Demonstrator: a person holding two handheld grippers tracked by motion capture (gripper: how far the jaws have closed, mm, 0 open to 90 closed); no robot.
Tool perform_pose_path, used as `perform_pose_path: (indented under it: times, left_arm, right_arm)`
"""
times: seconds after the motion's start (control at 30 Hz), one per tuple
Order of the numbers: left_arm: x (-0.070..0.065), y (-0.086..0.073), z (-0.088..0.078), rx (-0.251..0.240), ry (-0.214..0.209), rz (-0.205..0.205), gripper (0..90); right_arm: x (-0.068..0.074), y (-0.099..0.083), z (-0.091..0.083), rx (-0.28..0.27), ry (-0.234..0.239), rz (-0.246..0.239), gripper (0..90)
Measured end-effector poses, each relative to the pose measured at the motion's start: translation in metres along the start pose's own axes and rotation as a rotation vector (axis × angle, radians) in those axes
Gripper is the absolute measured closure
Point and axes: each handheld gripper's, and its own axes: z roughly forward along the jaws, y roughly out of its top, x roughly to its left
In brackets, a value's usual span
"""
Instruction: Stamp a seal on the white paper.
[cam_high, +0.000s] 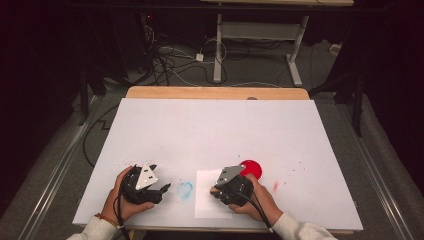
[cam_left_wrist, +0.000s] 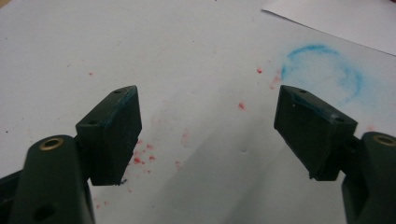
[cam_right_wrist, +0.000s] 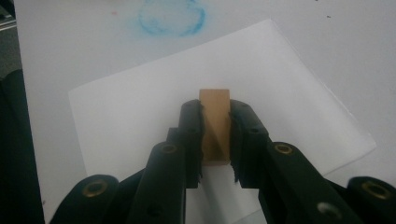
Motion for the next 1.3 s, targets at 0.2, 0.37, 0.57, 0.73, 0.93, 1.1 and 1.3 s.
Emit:
perform_pose_path:
  times: [0.2,0.37,0.57,0.73,0.93,1.1,1.3]
  left_arm:
    - [0.0,0.0,0.0,-0.002,0.001,0.0,22.5]
    - [0.001,0.0,-0.001,-0.004,0.0,-0.001,22.5]
    - [0.0,0.0,-0.001,-0.005,0.0,0.002,22.5]
    - [0.001,0.0,-0.001,-0.008,-0.001,-0.004,22.5]
    - [0.002,0.0,-0.001,-0.01,-0.003,-0.006,22.5]
    - [0.003,0.0,0.001,-0.013,-0.009,-0.008,22.5]
    - [0.005,-0.002,0.003,-0.009,-0.021,-0.025,22.5]
  right_arm:
    - [0.001,0.0,-0.001,-0.007,-0.006,-0.009,75.8]
    - [-0.001,0.003,-0.01,-0.032,-0.004,-0.002,75.8]
    - [-0.006,0.006,-0.034,-0.087,-0.017,0.018,75.8]
    - [-0.011,0.005,-0.042,-0.103,-0.034,0.026,75.7]
    - [-0.016,0.004,-0.051,-0.121,-0.046,0.036,75.7]
    - [-0.019,0.003,-0.057,-0.132,-0.056,0.049,75.7]
    - [-0.026,0.002,-0.061,-0.139,-0.067,0.063,75.7]
